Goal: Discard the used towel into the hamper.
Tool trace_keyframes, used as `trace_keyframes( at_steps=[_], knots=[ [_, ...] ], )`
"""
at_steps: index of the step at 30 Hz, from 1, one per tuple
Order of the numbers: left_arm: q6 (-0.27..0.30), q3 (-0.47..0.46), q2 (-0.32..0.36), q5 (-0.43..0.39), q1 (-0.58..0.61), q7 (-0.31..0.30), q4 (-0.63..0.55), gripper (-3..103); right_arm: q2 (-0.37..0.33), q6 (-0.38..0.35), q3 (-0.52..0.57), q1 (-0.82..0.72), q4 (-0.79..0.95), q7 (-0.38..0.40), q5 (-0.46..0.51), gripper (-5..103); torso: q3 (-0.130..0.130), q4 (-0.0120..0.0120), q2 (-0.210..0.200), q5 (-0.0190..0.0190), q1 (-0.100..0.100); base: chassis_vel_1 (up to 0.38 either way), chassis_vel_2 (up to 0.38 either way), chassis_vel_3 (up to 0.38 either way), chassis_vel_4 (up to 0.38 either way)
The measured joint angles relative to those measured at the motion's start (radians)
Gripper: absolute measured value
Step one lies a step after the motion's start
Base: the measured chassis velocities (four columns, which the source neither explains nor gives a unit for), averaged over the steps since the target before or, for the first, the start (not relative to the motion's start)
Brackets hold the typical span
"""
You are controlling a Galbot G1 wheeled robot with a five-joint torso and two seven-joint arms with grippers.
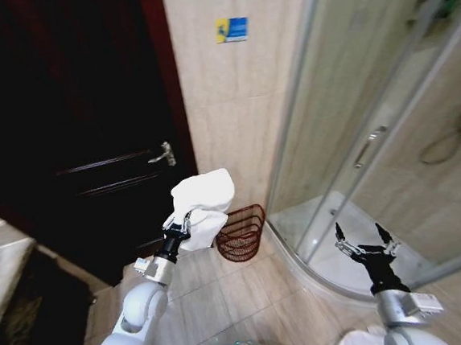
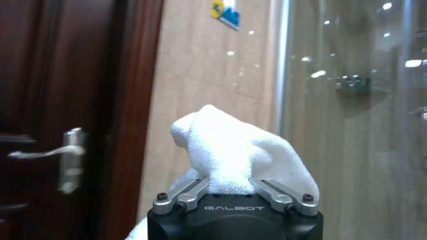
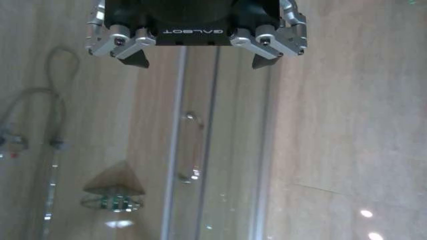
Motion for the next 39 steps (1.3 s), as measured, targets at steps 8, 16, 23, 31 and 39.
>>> trace_keyframes(
  at_steps=[8,16,23,31,39],
  knots=[
    [-0.024,-0.002,0.011,-0.015,0.0,0.018,-0.004,7,0.0,0.001,0.003,0.002,0.004,0.002,0.01,100,0.0,0.0003,0.0,-0.0003,0.0,-0.029,-0.019,-0.013,-0.025],
    [-0.034,-0.011,0.016,-0.015,0.009,0.034,-0.003,7,0.0,0.001,0.006,0.003,0.007,-0.002,0.014,100,0.0,0.0003,0.0,-0.0002,0.0,-0.019,0.012,0.014,-0.012],
    [-0.042,-0.023,0.017,-0.008,0.023,0.048,-0.003,7,0.0,-0.001,0.003,0.0,0.015,-0.003,0.022,100,0.0,0.0004,0.0,-0.0002,0.0,-0.095,0.085,0.083,-0.083],
    [-0.05,-0.035,0.021,-0.012,0.026,0.049,-0.007,7,0.0,0.005,0.001,-0.009,0.025,-0.01,0.013,100,0.0,0.0003,0.0,-0.0003,0.0,-0.038,0.046,0.047,-0.055],
    [-0.055,-0.039,0.021,-0.014,0.03,0.054,-0.007,7,-0.001,0.004,0.0,-0.005,0.025,-0.022,0.005,100,0.0,0.0004,0.0,-0.0003,0.0,0.0,0.0,0.0,0.0]
  ],
)
